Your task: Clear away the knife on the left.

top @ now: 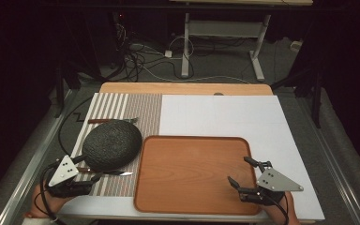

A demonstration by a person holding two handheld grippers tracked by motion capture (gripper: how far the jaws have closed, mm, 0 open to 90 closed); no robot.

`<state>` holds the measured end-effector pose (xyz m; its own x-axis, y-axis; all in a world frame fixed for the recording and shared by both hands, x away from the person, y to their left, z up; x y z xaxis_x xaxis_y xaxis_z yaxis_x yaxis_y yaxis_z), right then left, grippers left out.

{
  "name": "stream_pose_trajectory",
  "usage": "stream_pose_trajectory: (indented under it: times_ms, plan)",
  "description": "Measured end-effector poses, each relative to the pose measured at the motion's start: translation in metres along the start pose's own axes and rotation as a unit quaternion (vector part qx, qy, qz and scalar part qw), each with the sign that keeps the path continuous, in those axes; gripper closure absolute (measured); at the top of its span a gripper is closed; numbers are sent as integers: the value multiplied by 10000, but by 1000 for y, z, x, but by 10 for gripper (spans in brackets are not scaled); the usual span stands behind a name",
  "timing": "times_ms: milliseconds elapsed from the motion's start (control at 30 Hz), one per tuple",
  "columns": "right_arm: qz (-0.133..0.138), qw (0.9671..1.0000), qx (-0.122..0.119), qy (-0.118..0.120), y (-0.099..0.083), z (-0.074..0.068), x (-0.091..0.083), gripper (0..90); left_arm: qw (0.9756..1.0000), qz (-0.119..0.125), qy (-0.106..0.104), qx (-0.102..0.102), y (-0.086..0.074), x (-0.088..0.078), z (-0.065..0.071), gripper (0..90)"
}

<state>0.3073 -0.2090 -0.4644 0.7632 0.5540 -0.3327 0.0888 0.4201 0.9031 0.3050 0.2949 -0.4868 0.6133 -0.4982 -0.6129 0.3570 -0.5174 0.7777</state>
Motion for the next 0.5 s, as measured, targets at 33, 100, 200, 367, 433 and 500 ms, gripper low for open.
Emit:
stream_pose_trajectory:
  times_ms: [33,100,200,367,433,500]
  plan:
    - [-7,10000,4,16,0,0,1,199,10000,-25,39,-48,-2,-1,-3,188]
    - [-1,10000,-5,42,1,0,3,199,9999,-54,34,-145,-6,-4,-7,186]
    - [0,10000,-29,78,1,-1,5,199,9996,-160,42,-227,-13,-5,-12,185]
    - [-16,10000,-32,85,1,-1,6,199,9989,-309,-21,-357,-22,-3,-20,185]
    - [-17,10000,-39,81,1,0,5,199,9985,-410,-37,-368,-26,0,-22,185]
    - [-33,10000,-40,74,0,0,6,199,9980,-494,-79,-393,-29,2,-24,185]
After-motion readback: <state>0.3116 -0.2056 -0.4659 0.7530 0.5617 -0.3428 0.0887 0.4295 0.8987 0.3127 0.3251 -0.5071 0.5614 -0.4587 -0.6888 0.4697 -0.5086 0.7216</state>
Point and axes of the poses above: each handheld gripper's, and its own axes: x roughly forward along the jaws, y roughly out of its top, z roughly to its right, the point moved 6 cm from there along x, roughly forward along the jaws, and after that the axes turned 5 degrees about -y, right-handed, at the moved point
